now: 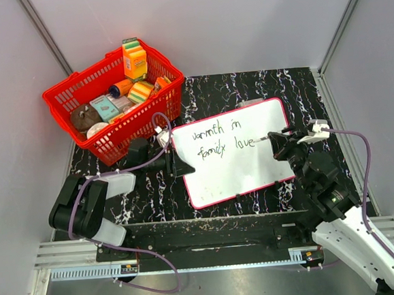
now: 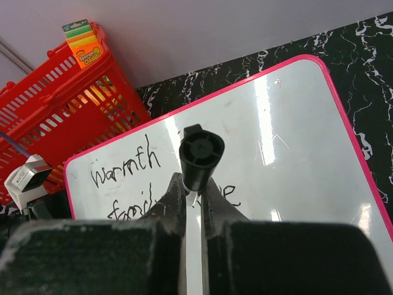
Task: Write a sentence on the whiteboard
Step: Write with the whiteboard marker on the whiteboard, then put down the whiteboard marker at the corner of the board.
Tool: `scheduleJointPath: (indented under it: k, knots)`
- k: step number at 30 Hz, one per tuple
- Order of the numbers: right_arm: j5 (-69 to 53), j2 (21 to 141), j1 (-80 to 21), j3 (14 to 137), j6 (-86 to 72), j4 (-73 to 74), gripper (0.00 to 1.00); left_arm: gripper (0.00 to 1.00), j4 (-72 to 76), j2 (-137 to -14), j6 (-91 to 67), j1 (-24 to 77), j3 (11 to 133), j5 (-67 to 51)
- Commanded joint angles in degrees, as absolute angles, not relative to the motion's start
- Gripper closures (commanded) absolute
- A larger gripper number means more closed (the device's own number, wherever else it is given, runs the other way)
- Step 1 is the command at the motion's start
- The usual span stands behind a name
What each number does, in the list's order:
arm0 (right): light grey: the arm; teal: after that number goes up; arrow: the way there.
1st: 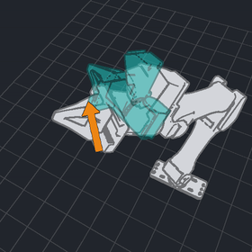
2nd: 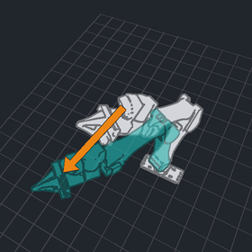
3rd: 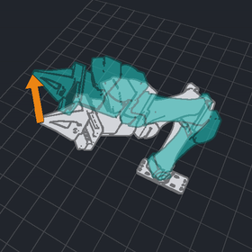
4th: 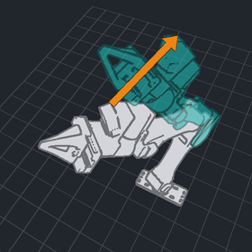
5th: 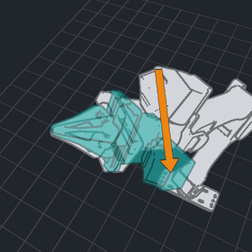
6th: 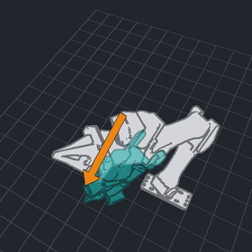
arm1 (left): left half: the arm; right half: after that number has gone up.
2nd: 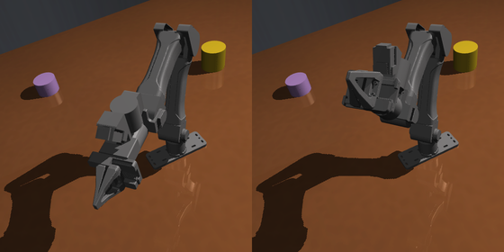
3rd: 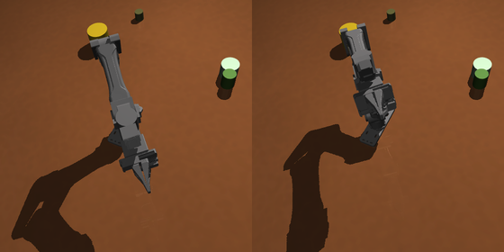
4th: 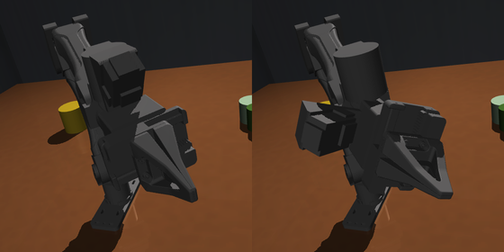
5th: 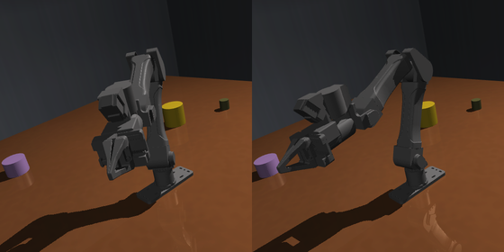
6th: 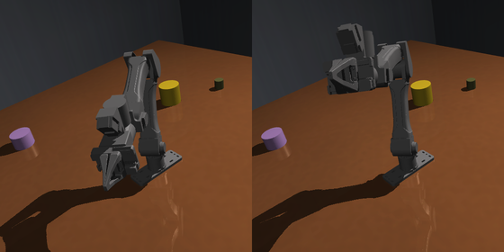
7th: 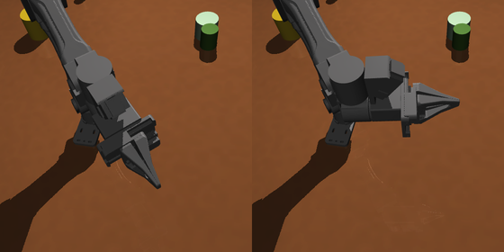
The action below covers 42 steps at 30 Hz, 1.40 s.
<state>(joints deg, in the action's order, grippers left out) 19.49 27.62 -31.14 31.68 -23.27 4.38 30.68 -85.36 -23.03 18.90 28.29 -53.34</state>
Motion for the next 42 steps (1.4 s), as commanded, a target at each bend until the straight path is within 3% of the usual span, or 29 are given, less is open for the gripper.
scheduleJointPath:
  k: [1, 5, 12, 23, 33, 42]
  knots:
    - [18.37, 27.77, -31.38, 32.08, -23.82, 3.69, 1.0, 0.46, 37.7, -86.31, -23.02, 18.81, 28.48, -54.31]
    - [18.2, 27.51, -31.46, 32.08, -24.08, 4.04, 1.0, 0.33, 39.99, -85.26, -23.47, 18.81, 27.51, -54.58]
    - [16.09, 27.6, -31.38, 31.73, -25.75, 5.18, 1.0, 0.01, 37.8, -79.72, -21.71, 18.81, 24.61, -48.27]
    - [11.87, 26.55, -31.38, 30.85, -30.32, 10.89, 1.0, 0.01, 34.98, -69.71, -20.13, 18.81, 20.57, -38.24]
    - [6.25, 19.78, -31.46, 28.22, -42.25, 24.34, 1.0, 0.01, 25.4, -52.13, -18.02, 18.81, 14.77, -14.88]
    - [-2.54, 11.69, -31.38, 20.13, -55.88, 35.23, 1.0, 0.01, 24.34, -48.16, -17.84, 18.81, 13.53, -11.07]
